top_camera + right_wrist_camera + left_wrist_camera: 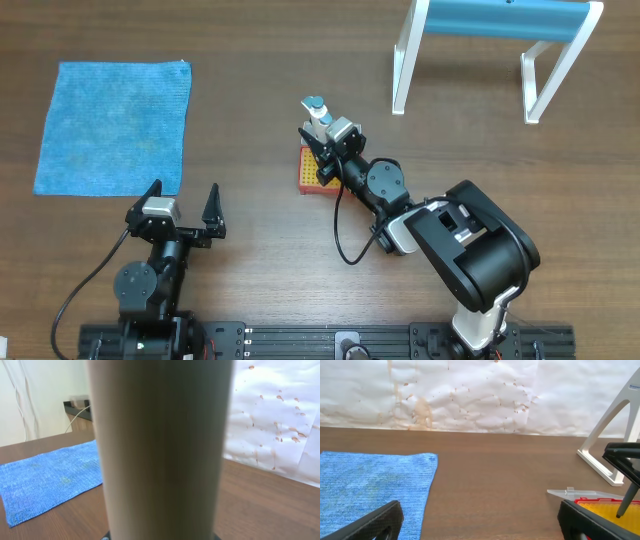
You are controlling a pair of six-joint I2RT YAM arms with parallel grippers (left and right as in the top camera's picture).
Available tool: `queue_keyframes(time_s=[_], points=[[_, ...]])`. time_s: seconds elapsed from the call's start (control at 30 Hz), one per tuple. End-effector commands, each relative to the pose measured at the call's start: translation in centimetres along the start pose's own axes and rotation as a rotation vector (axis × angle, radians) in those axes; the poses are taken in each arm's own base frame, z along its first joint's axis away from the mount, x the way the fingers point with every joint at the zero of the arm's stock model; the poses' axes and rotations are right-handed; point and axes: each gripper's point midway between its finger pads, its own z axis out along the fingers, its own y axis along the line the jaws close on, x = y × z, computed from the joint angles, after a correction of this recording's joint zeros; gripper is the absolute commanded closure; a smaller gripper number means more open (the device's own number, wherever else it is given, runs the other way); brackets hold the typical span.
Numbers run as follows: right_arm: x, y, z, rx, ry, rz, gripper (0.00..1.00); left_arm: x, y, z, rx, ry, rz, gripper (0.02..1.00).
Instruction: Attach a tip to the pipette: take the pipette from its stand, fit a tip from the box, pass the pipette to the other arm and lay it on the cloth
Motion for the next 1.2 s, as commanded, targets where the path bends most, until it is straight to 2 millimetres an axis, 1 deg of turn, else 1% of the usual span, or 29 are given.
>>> queue_keyframes(time_s=[0.03, 0.13, 0.2, 0.33, 0.4, 0.63, 0.87, 1.03, 1.13, 1.2], points=[[-2.3, 0.1, -0.3, -0.008, -0.054, -0.011, 0.921, 0.2, 0.1, 0.0, -0.004, 0.003, -0.006, 0.020], [-1.9, 0.0, -0.5, -0.006, -0.043, -0.009, 0.921, 0.2, 0.1, 0.0, -0.004, 0.003, -0.006, 0.023], [-1.5, -0.4, -0.7, 0.004, -0.029, -0.007, 0.921, 0.2, 0.1, 0.0, -0.005, 0.003, -0.006, 0.020], [-1.4, -0.4, -0.7, 0.005, -0.025, -0.006, 0.925, 0.2, 0.1, 0.0, -0.004, 0.003, -0.006, 0.020], [-1.3, 0.4, -0.7, -0.041, -0.020, -0.006, 0.921, 0.2, 0.1, 0.0, -0.004, 0.003, -0.006, 0.020], [-1.0, 0.3, -0.7, -0.038, -0.010, -0.004, 0.919, 0.2, 0.1, 0.0, -0.004, 0.003, -0.006, 0.020], [0.3, 0.2, -0.6, -0.038, 0.019, 0.003, 0.921, 0.2, 0.1, 0.0, -0.004, 0.003, -0.006, 0.023], [0.4, 0.2, -0.6, -0.038, 0.024, 0.004, 0.921, 0.2, 0.1, 0.0, -0.004, 0.003, -0.006, 0.020], [1.3, 0.2, -0.6, -0.038, 0.045, 0.009, 0.921, 0.2, 0.1, 0.0, -0.004, 0.003, -0.006, 0.023], [1.4, 0.2, -0.4, -0.038, 0.046, 0.010, 0.919, 0.2, 0.1, 0.0, -0.004, 0.003, -0.006, 0.020]])
